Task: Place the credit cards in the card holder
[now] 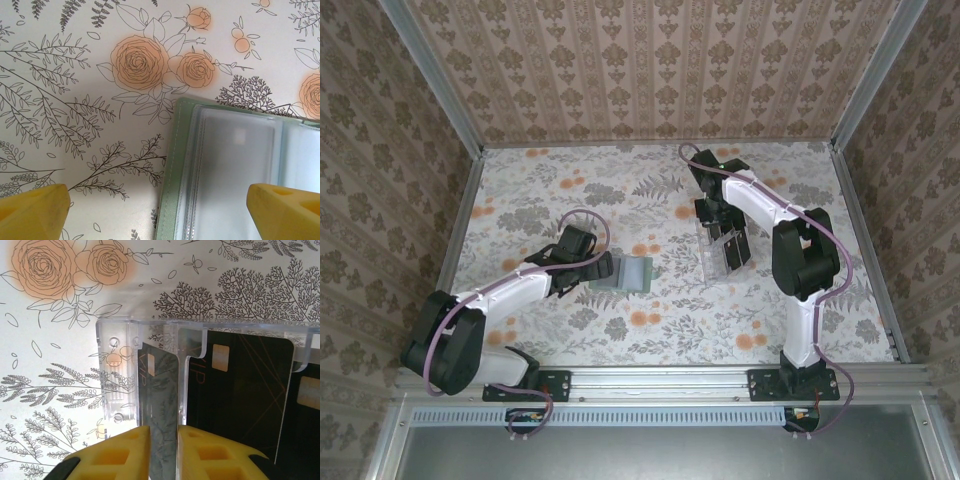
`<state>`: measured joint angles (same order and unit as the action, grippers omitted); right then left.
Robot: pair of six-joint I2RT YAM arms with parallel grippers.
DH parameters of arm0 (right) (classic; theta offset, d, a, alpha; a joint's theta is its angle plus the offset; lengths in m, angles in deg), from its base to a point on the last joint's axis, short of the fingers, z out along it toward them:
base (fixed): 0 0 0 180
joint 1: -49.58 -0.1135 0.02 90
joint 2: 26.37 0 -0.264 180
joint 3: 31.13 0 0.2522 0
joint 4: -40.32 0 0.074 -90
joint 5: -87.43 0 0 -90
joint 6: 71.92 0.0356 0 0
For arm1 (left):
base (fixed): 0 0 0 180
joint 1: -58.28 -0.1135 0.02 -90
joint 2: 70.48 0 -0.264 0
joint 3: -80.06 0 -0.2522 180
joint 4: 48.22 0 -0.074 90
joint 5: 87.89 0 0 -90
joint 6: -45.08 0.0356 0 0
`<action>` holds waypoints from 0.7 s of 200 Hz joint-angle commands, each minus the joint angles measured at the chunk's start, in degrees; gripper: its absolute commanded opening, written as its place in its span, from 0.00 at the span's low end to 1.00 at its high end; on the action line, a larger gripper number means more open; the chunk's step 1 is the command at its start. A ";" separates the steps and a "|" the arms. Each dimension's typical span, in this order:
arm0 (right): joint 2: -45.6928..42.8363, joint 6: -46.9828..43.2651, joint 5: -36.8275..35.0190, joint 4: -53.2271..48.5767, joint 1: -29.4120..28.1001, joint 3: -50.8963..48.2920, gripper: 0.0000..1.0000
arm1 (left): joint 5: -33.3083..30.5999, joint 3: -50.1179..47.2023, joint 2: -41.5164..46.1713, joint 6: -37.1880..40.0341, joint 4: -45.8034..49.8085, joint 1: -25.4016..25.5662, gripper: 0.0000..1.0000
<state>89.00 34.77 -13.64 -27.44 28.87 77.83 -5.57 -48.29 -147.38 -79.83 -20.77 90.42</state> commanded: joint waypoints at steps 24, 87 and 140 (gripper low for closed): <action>-0.69 0.65 1.76 -0.28 0.53 1.02 0.21 | 0.42 0.70 -0.09 0.51 -0.24 -0.32 1.00; -1.17 1.12 4.03 0.30 1.44 0.45 0.14 | 0.76 0.69 -0.53 0.47 -0.60 -0.30 1.00; -2.57 1.93 8.37 1.39 2.88 -0.10 0.02 | 0.65 0.82 -0.35 0.47 -0.42 -0.26 1.00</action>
<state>88.70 36.01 -8.13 -26.35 30.73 77.83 -5.14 -48.29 -147.40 -79.83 -21.16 90.44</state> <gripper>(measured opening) 0.072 0.997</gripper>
